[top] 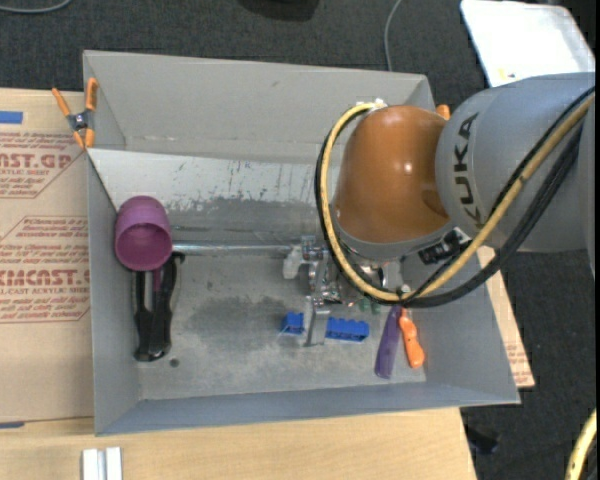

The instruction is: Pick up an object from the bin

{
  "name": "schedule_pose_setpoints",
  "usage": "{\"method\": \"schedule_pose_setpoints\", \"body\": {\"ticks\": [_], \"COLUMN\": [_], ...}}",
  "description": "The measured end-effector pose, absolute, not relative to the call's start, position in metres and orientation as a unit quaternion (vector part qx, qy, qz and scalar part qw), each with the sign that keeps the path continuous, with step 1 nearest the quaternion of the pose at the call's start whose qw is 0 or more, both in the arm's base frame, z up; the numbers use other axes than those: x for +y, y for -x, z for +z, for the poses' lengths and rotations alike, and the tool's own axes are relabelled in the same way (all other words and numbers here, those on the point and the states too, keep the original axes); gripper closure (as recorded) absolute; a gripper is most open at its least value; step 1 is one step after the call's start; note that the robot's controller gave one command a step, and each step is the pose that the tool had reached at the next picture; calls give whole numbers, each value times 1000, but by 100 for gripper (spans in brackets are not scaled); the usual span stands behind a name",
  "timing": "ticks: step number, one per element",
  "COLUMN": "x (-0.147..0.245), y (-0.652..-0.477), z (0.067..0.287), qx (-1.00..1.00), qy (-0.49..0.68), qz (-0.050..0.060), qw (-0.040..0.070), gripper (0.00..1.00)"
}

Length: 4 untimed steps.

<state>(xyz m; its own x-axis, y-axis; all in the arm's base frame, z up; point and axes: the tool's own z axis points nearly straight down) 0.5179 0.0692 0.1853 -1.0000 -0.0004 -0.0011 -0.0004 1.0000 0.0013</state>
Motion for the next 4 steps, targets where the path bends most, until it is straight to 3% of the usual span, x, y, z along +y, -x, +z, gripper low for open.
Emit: {"method": "schedule_pose_setpoints", "body": {"ticks": [1,2,3,4], "x": [69,31,11,-55], "y": [-518,-518,-521,-511], "z": [185,158,139,78], "qx": [1000,998,1000,1000], "qy": [0,-56,-25,27], "qz": [1,2,1,0], "qw": [1,3,1,1], "gripper": [0,0,0,0]}}
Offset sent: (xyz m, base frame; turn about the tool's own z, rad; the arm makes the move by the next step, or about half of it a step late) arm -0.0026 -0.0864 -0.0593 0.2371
